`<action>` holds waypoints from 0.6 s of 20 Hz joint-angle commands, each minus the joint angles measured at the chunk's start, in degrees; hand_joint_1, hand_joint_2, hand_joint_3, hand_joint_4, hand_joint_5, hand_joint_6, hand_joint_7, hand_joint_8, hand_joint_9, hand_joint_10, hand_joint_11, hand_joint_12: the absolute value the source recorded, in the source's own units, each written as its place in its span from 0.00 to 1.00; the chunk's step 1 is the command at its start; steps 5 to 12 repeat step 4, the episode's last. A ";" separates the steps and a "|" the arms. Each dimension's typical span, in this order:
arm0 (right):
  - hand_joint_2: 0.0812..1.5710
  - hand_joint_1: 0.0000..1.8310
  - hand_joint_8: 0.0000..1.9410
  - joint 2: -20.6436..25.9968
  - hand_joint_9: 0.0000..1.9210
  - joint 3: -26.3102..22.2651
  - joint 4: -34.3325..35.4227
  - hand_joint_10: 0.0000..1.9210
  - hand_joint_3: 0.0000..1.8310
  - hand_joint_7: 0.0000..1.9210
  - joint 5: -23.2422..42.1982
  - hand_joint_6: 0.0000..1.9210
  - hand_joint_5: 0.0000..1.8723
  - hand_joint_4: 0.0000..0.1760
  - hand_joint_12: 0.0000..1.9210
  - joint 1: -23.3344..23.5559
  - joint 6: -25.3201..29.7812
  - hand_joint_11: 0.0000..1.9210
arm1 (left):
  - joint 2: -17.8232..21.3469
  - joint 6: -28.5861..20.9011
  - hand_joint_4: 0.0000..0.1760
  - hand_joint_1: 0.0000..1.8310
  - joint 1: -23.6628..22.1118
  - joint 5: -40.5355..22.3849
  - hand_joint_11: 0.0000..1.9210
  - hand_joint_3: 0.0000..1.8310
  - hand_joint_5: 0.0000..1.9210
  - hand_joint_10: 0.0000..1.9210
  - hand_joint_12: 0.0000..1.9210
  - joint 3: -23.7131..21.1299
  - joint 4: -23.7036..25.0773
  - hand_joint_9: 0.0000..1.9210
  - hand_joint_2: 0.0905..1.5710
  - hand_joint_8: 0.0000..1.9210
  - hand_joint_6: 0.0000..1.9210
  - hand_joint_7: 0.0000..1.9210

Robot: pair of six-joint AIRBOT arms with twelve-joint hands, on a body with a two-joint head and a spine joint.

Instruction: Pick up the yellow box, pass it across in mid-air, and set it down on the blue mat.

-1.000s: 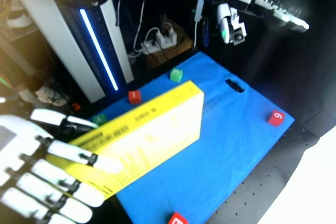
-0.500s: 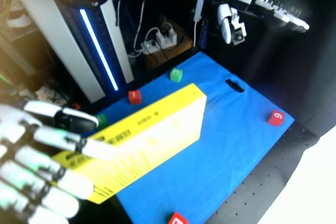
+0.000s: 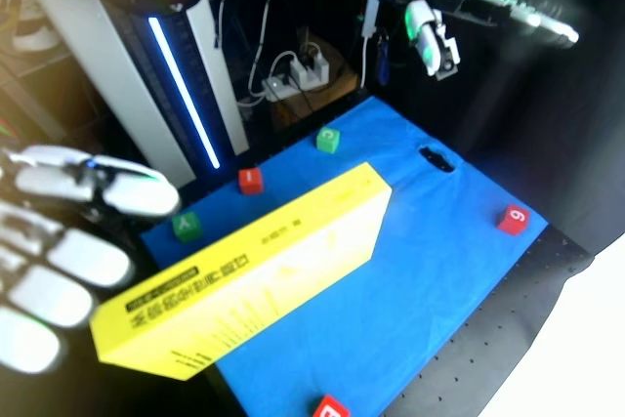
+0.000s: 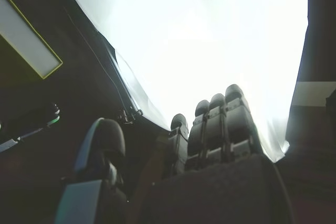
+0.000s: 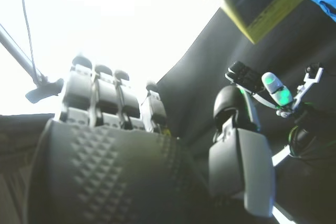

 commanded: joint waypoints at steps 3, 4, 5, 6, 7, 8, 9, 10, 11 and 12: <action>0.78 0.22 0.00 0.48 0.00 -0.31 -0.32 0.00 0.00 0.00 10.12 0.00 0.00 0.57 0.05 0.01 -0.02 0.00 | 0.78 -0.08 1.00 0.16 -0.41 -9.81 0.00 0.01 0.00 0.00 0.00 -0.30 1.42 0.00 0.85 0.00 0.00 0.00; 0.77 0.27 0.00 0.53 0.00 -0.34 -0.70 0.00 0.00 0.00 10.57 0.00 0.00 0.70 0.13 0.00 -0.02 0.00 | 0.93 -0.08 0.96 0.15 -0.35 -10.32 0.00 0.01 0.00 0.00 0.00 -0.44 1.62 0.00 0.85 0.00 0.00 0.00; 0.77 0.27 0.00 0.53 0.00 -0.34 -0.70 0.00 0.00 0.00 10.57 0.00 0.00 0.70 0.13 0.00 -0.02 0.00 | 0.93 -0.08 0.96 0.15 -0.35 -10.32 0.00 0.01 0.00 0.00 0.00 -0.44 1.62 0.00 0.85 0.00 0.00 0.00; 0.77 0.27 0.00 0.53 0.00 -0.34 -0.70 0.00 0.00 0.00 10.57 0.00 0.00 0.70 0.13 0.00 -0.02 0.00 | 0.93 -0.08 0.96 0.15 -0.35 -10.32 0.00 0.01 0.00 0.00 0.00 -0.44 1.62 0.00 0.85 0.00 0.00 0.00; 0.77 0.27 0.00 0.53 0.00 -0.34 -0.70 0.00 0.00 0.00 10.57 0.00 0.00 0.70 0.13 0.00 -0.02 0.00 | 0.93 -0.08 0.96 0.15 -0.35 -10.32 0.00 0.01 0.00 0.00 0.00 -0.44 1.62 0.00 0.85 0.00 0.00 0.00; 0.77 0.27 0.00 0.53 0.00 -0.34 -0.70 0.00 0.00 0.00 10.57 0.00 0.00 0.70 0.13 0.00 -0.02 0.00 | 0.93 -0.08 0.96 0.15 -0.35 -10.32 0.00 0.01 0.00 0.00 0.00 -0.44 1.62 0.00 0.85 0.00 0.00 0.00; 0.77 0.27 0.00 0.53 0.00 -0.34 -0.70 0.00 0.00 0.00 10.57 0.00 0.00 0.70 0.13 0.00 -0.02 0.00 | 0.93 -0.08 0.96 0.15 -0.35 -10.32 0.00 0.01 0.00 0.00 0.00 -0.44 1.62 0.00 0.85 0.00 0.00 0.00; 0.77 0.27 0.00 0.53 0.00 -0.34 -0.70 0.00 0.00 0.00 10.57 0.00 0.00 0.70 0.13 0.00 -0.02 0.00 | 0.93 -0.08 0.96 0.15 -0.35 -10.32 0.00 0.01 0.00 0.00 0.00 -0.44 1.62 0.00 0.85 0.00 0.00 0.00; 0.77 0.27 0.00 0.53 0.00 -0.34 -0.70 0.00 0.00 0.00 10.57 0.00 0.00 0.70 0.13 0.00 -0.02 0.00 | 0.93 -0.08 0.96 0.15 -0.35 -10.32 0.00 0.01 0.00 0.00 0.00 -0.44 1.62 0.00 0.85 0.00 0.00 0.00; 0.77 0.27 0.00 0.53 0.00 -0.34 -0.70 0.00 0.00 0.00 10.57 0.00 0.00 0.70 0.13 0.00 -0.02 0.00 | 0.93 -0.08 0.96 0.15 -0.35 -10.32 0.00 0.01 0.00 0.00 0.00 -0.44 1.62 0.00 0.85 0.00 0.00 0.00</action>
